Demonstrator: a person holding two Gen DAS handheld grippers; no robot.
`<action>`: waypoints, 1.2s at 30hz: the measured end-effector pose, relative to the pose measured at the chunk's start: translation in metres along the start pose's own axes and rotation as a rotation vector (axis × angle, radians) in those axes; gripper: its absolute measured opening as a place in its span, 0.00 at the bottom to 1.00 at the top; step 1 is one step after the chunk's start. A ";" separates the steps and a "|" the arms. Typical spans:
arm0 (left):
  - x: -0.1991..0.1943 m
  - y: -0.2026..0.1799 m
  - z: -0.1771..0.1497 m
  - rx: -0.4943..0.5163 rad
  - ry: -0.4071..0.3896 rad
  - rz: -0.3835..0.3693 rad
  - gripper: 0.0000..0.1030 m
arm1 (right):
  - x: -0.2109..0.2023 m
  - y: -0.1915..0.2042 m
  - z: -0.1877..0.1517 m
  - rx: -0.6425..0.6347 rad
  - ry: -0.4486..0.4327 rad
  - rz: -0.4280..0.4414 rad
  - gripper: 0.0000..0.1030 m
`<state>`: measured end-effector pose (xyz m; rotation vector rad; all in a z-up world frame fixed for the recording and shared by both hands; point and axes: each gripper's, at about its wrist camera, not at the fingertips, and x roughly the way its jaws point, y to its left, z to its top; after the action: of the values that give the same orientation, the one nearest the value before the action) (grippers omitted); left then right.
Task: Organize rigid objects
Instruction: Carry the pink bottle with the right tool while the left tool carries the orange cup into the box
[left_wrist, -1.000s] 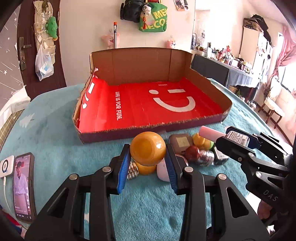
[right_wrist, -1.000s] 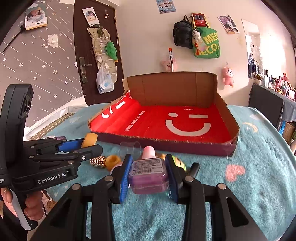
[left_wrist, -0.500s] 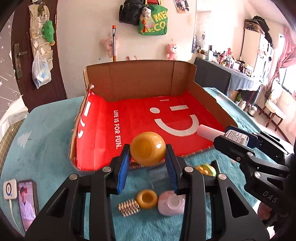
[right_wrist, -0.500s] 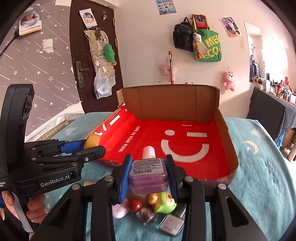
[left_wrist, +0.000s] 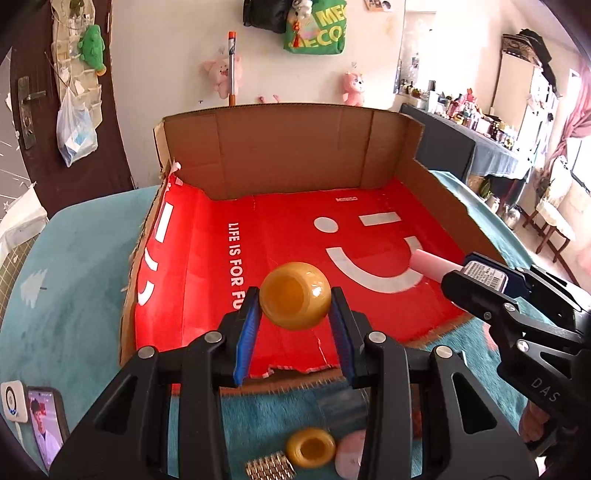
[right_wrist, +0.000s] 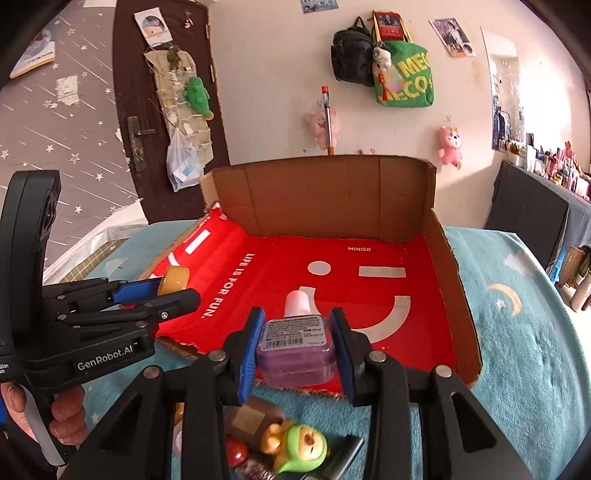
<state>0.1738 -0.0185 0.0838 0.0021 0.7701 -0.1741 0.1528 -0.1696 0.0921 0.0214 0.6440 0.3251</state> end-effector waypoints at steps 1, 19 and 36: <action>0.004 0.001 0.002 -0.003 0.006 0.000 0.34 | 0.004 -0.002 0.001 0.003 0.005 -0.003 0.37; 0.087 0.016 0.026 -0.035 0.148 0.045 0.34 | 0.083 -0.033 0.023 0.044 0.135 -0.050 0.37; 0.111 0.027 0.024 -0.043 0.214 0.067 0.35 | 0.118 -0.043 0.017 0.076 0.272 -0.063 0.37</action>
<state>0.2735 -0.0106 0.0226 0.0060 0.9862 -0.0938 0.2639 -0.1737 0.0311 0.0297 0.9250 0.2444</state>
